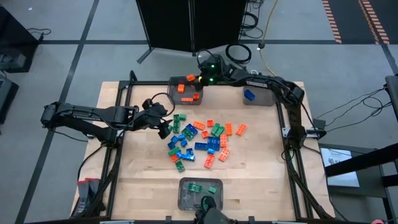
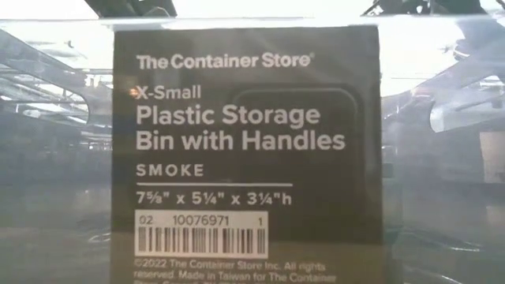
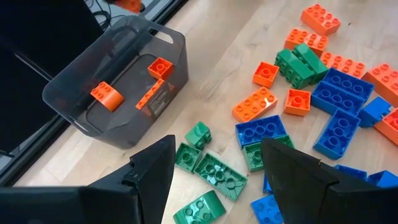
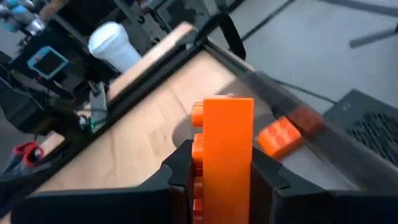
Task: Sort blocks
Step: Put the orange game piece into the top left black bin
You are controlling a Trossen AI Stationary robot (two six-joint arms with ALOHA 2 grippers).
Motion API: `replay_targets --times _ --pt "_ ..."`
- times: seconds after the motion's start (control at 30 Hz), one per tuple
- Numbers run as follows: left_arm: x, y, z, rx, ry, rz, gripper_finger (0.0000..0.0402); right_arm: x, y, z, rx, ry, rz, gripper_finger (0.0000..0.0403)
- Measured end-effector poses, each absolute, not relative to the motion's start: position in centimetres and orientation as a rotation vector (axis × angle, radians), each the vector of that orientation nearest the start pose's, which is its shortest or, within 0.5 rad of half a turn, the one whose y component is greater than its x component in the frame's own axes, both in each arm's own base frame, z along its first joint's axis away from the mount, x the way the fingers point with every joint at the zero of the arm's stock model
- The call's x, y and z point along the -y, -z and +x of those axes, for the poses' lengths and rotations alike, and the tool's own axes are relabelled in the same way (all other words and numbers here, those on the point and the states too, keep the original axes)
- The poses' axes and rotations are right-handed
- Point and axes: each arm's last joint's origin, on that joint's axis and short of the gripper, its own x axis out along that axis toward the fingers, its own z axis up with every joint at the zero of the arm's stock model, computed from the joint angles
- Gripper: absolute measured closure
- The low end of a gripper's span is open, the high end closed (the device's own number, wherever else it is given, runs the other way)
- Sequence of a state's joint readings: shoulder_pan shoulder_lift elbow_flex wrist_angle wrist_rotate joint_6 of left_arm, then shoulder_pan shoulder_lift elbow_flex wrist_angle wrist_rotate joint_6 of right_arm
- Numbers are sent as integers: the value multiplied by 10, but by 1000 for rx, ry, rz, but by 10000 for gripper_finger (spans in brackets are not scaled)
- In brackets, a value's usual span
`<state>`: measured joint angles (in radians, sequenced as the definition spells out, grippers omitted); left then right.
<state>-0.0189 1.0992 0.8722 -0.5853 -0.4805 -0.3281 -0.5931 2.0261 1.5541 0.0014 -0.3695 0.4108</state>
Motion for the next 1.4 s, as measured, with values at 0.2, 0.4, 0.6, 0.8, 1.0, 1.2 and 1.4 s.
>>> replay_targets --times 0.2,0.4,0.6,0.8,1.0,1.2,1.4 --pt "-9 -274 217 -711 -560 -106 162 255 -245 398 -403 342 661 330" --pt "-9 -274 217 -710 -560 -104 162 259 -251 397 -386 374 645 308" --pt "-9 -274 217 -710 -562 -102 162 257 -245 394 -451 381 650 281" --pt "-9 -274 217 -710 -562 -101 162 257 -244 394 -460 375 642 289" --pt "-9 -274 217 -710 -562 -101 162 257 -250 395 -463 370 640 290" --pt "-9 -274 217 -710 -562 -100 162 257 -265 395 -502 368 600 289" --pt "-9 -274 217 -716 -555 -83 162 256 -268 390 -593 426 544 289"
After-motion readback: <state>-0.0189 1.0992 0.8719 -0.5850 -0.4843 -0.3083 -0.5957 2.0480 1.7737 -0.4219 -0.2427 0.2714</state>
